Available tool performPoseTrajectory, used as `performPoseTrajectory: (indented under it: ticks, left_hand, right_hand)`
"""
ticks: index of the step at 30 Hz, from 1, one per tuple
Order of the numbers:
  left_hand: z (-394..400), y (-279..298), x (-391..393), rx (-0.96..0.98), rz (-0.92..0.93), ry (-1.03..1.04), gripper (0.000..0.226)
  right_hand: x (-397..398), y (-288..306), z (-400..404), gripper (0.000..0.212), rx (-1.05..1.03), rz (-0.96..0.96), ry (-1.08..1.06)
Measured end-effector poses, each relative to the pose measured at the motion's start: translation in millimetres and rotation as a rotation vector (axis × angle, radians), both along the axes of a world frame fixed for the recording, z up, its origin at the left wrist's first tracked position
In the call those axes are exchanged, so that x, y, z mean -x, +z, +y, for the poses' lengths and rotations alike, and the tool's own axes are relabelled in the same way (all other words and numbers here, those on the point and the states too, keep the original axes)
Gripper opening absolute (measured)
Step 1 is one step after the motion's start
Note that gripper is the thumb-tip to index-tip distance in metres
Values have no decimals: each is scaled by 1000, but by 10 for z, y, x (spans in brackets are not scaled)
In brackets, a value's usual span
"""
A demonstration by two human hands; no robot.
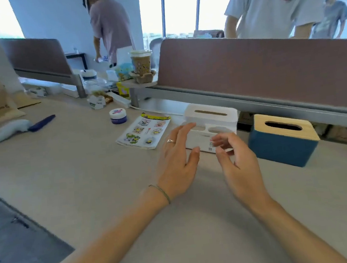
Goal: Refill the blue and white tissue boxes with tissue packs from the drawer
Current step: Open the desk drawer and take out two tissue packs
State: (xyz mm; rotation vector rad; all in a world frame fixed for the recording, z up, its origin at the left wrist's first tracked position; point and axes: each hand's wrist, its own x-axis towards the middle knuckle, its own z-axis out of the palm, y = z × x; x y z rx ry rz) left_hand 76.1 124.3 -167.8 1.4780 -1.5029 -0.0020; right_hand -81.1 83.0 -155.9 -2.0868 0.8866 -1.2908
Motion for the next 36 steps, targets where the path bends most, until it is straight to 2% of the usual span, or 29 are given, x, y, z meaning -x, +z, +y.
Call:
performPoseTrajectory:
  ticks: [5, 11, 16, 21, 28, 31, 36]
  left_hand:
    - [670, 134, -204, 49, 40, 49, 53]
    - [1422, 233, -572, 145, 56, 122, 52]
    - [2007, 183, -1009, 115, 35, 210, 53]
    - [2679, -90, -1496, 45, 98, 357, 49]
    - [3202, -764, -2055, -64, 323, 488, 43]
    - [3249, -1060, -2278, -104, 415, 549, 31]
    - [3085, -1465, -2753, -141, 709, 625, 14]
  right_hand:
    - [-129, 165, 600, 23, 24, 19, 4]
    - [-608, 301, 1297, 20, 82, 34, 106]
    - [-1128, 276, 1789, 22, 94, 39, 224]
    - [-1749, 11, 2318, 22, 54, 61, 403]
    - [-2365, -748, 2723, 21, -97, 259, 606]
    - [-2553, -1058, 2696, 19, -168, 308, 626]
    - [-2820, -1475, 2468, 15, -315, 372, 589]
